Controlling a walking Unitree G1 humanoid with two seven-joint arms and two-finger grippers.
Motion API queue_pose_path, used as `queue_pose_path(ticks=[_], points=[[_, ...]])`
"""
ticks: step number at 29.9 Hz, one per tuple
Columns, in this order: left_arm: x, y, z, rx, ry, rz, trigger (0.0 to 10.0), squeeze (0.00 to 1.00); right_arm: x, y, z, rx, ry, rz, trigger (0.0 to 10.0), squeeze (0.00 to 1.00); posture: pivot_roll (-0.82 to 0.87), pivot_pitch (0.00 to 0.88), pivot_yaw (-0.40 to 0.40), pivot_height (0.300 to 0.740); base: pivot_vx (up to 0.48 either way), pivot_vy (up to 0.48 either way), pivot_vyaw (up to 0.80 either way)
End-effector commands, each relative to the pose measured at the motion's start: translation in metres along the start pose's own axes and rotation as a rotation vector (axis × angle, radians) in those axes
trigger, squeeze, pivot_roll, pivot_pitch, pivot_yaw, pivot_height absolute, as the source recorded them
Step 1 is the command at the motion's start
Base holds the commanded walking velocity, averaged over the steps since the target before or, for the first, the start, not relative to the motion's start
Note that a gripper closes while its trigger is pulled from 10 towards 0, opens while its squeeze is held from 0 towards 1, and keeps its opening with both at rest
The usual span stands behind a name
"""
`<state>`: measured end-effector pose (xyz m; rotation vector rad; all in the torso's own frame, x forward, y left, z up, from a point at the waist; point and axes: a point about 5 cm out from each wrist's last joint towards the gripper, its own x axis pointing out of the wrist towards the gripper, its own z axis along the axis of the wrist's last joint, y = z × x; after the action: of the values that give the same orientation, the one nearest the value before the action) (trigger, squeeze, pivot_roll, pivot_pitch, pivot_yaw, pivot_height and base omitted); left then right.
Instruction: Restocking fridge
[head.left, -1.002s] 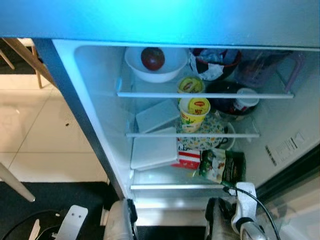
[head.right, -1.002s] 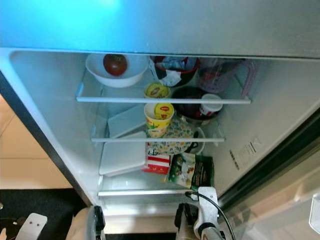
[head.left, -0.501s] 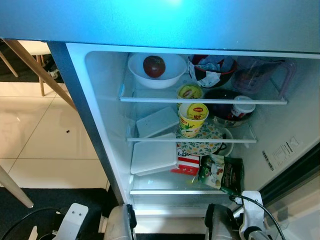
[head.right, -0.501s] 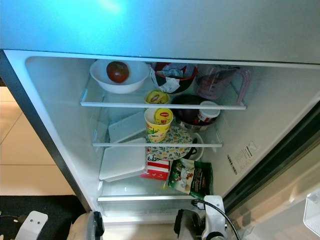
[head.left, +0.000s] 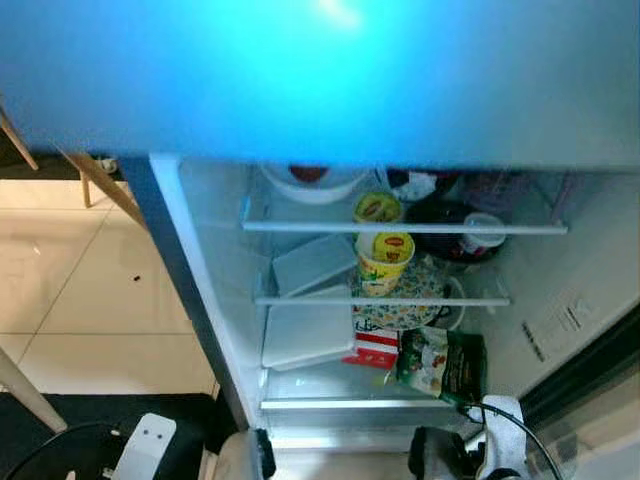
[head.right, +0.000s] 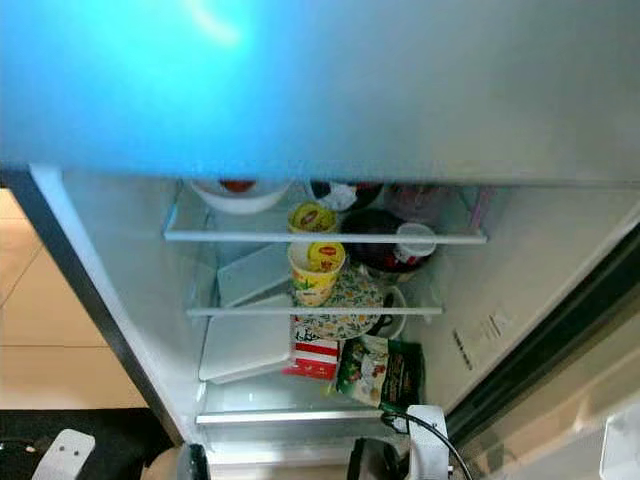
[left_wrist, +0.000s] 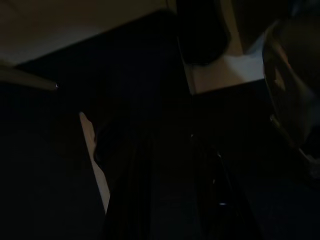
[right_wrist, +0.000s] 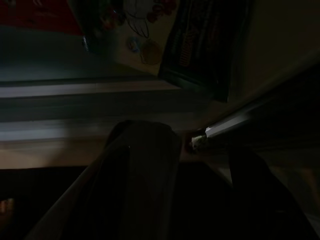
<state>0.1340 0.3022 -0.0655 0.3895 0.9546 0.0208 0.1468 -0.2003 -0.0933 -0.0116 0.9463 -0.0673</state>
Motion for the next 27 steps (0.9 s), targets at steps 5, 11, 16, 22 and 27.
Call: queue_pose_path(ticks=[5,11,16,22,27], points=[[-0.0016,0.0011,-0.0054,0.012,0.023,-0.008,10.0,0.3,-0.0065,0.0044,-0.0283,-0.02,0.107,0.021,10.0,0.0,0.03,0.067,-0.025,0.66,0.0,0.0,0.0],[-0.0016,0.0011,-0.0054,0.012,0.022,-0.007,10.0,0.3,-0.0062,0.0044,-0.0282,-0.02,0.11,0.02,10.0,0.0,0.03,0.067,-0.025,0.68,0.0,0.0,0.0],[-0.0015,0.001,-0.0052,0.012,0.022,-0.006,10.0,0.3,-0.0059,0.0049,-0.0282,-0.02,0.113,0.021,10.0,0.0,0.03,0.064,-0.024,0.705,0.0,0.0,0.0],[-0.0015,0.0009,-0.0053,0.012,0.022,-0.006,10.0,0.3,-0.0058,0.0049,-0.028,-0.027,0.113,0.022,10.0,0.0,0.03,0.061,-0.025,0.735,0.0,0.0,0.0],[-0.0016,0.0004,-0.0055,0.012,0.021,-0.008,10.0,0.3,-0.0059,0.0036,-0.0281,-0.033,0.114,0.02,10.0,0.0,0.03,0.058,-0.025,0.74,0.0,0.0,0.0]])
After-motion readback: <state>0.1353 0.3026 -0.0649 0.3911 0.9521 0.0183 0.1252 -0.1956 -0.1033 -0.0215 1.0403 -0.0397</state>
